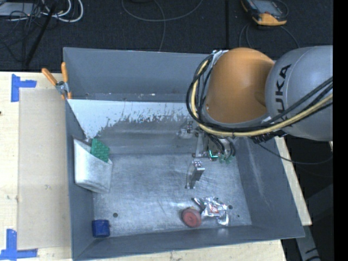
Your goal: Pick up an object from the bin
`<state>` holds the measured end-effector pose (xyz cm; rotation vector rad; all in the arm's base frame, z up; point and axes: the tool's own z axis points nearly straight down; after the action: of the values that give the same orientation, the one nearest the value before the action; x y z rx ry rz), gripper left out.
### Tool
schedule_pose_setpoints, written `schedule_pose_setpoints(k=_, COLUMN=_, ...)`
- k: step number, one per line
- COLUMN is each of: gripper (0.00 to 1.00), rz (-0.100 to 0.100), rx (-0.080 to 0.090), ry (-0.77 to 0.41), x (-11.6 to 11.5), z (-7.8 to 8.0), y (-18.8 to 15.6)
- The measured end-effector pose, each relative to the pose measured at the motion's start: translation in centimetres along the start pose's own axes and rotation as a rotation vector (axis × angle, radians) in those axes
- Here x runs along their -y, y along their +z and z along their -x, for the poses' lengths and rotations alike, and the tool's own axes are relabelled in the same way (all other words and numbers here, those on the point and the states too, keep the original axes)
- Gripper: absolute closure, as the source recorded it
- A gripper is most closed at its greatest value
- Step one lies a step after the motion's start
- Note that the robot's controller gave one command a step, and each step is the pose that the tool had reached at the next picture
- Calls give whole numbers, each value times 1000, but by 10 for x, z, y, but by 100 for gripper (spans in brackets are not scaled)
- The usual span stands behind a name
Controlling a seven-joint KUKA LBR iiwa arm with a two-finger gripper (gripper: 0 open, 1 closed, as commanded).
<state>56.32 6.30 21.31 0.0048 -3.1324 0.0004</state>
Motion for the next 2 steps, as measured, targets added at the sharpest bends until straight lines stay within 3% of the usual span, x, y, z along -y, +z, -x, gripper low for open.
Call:
schedule_pose_setpoints(k=1, gripper=0, rz=-3, rx=16, ry=-306, x=63, z=-49, y=141)
schedule_pose_setpoints(k=2, gripper=0, rz=-3, rx=12, ry=-108, x=147, z=-31, y=119)
